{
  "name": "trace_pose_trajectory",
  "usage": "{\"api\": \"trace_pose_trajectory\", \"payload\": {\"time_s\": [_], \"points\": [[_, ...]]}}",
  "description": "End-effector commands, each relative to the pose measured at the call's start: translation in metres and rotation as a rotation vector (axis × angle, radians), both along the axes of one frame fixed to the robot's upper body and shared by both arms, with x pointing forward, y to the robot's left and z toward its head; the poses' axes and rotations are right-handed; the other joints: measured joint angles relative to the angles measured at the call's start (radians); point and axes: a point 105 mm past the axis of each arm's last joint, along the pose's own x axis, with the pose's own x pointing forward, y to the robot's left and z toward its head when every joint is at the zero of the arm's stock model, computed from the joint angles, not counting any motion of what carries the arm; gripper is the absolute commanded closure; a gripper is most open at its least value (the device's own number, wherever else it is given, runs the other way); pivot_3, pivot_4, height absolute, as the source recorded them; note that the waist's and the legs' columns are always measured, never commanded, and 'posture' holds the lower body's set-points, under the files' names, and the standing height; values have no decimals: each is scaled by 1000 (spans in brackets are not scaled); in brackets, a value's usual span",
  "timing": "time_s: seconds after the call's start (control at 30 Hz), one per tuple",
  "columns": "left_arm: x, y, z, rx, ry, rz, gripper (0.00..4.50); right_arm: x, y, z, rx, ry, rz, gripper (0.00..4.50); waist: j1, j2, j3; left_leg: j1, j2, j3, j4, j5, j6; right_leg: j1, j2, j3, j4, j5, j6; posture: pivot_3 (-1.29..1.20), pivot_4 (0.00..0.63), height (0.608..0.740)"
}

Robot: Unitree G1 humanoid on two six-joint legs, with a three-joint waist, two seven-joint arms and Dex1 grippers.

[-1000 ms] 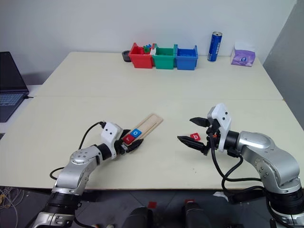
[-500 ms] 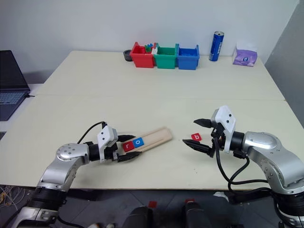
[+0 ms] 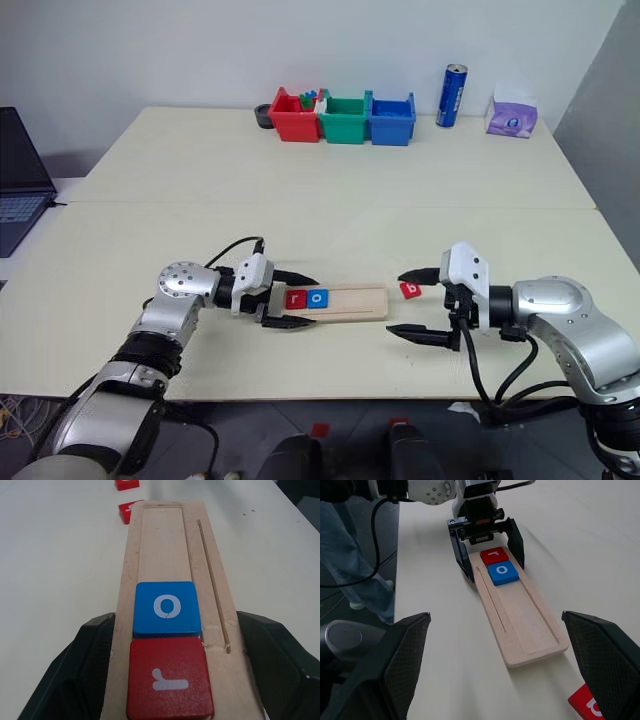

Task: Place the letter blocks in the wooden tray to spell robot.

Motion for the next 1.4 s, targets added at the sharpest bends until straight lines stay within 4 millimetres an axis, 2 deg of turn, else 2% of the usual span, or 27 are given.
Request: {"api": "trace_pose_trajectory", "payload": {"time_s": [0.03,0.73,0.8,0.83,1.07,1.17,1.3,1.4], "points": [[1,-3,5,6,-43,-49,1097,-5,4,6,-6,-41,36,0,1,0,0,0,0,0,0,0,0,0,0,0,0,0,0,0,150,740],[2,-5,-12,26,-9,-24,1097,10,10,12,20,-55,18,0,3,0,0,0,0,0,1,0,0,0,0,0,1,1,-1,0,150,740],[2,-4,-12,34,-6,-25,346,11,11,12,25,-53,19,0,3,0,0,0,0,-1,1,0,0,0,0,0,1,1,-1,0,150,740],[2,-3,-12,38,-3,-26,130,11,11,12,26,-53,19,0,3,0,0,0,0,-1,1,0,0,0,0,0,1,1,-1,0,150,740],[0,-1,0,29,-14,-50,59,13,11,12,42,-37,-13,0,2,0,0,0,0,-1,1,0,0,0,0,0,1,1,-2,0,150,740],[-1,3,11,20,-28,-54,59,20,6,9,27,-31,-87,0,2,0,0,0,0,-1,1,0,0,0,0,0,1,1,-2,0,150,740],[-10,18,33,31,-31,-32,59,35,-12,-5,-4,6,-377,0,1,0,0,0,1,-1,1,0,0,0,0,0,2,1,-2,0,150,740],[-16,16,45,-7,-50,-2,59,34,-18,-23,24,92,-553,0,2,0,0,-1,1,-2,0,0,0,-1,-1,0,2,2,-4,0,150,740]]}}
